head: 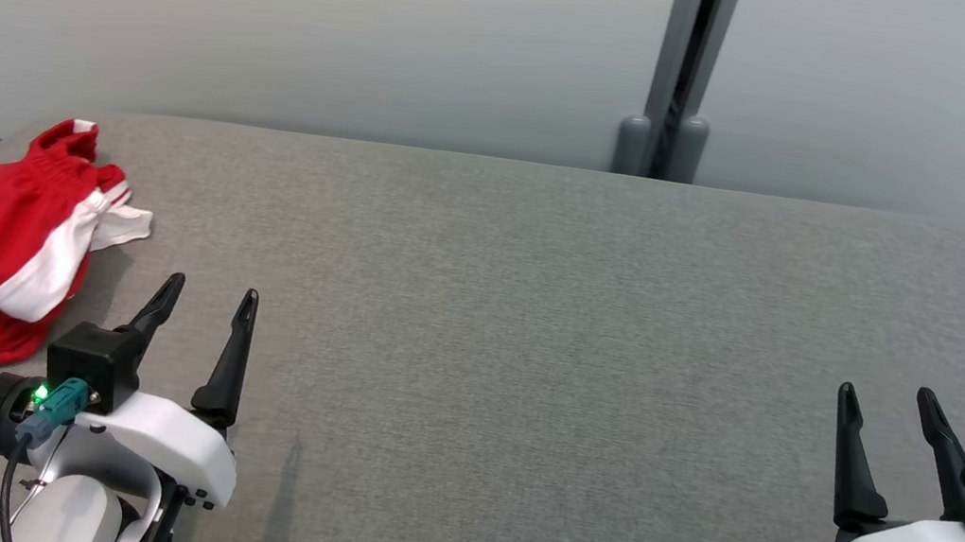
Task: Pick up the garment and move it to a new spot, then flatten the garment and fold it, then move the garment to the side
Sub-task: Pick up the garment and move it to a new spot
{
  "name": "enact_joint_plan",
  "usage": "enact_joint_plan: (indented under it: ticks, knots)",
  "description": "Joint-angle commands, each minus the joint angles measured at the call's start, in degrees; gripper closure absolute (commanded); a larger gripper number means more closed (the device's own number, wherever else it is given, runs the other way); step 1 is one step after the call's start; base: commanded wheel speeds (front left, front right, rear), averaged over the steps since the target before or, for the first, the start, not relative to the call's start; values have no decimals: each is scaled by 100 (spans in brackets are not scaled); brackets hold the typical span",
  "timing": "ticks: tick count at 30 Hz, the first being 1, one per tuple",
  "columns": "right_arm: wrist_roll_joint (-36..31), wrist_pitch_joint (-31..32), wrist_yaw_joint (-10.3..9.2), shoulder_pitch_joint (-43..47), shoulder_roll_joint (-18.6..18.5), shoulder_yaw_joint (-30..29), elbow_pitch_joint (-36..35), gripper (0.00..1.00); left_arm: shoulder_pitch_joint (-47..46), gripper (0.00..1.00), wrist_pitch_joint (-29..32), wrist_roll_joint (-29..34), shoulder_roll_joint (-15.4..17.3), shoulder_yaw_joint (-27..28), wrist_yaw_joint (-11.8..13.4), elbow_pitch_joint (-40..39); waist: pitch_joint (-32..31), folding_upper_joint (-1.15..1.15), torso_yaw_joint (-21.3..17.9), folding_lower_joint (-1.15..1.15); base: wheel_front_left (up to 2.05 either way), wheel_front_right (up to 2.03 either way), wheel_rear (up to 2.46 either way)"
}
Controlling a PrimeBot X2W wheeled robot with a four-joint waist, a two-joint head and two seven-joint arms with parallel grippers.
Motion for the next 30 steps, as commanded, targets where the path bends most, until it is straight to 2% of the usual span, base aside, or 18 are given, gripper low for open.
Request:
enact_joint_plan:
  ticks: [1,19,25,30]
  knots:
    - [-45,8,10,25,-18,32,-45,0,-77,0,-27,-5,46,22,46,-17,18,0,134,0,0,0,0]
    - [-56,83,10,-81,-20,413,-286,0,-37,0,-201,-270,118,284,211,55,172,0,1797,0,0,0,0]
    - [-29,69,6,-126,-20,515,-257,0,1,0,-230,-342,152,346,249,40,196,0,2201,0,0,0,0]
    - [-9,56,6,-159,-22,526,-225,0,-9,0,-221,-408,173,357,238,3,208,0,2388,0,0,0,0]
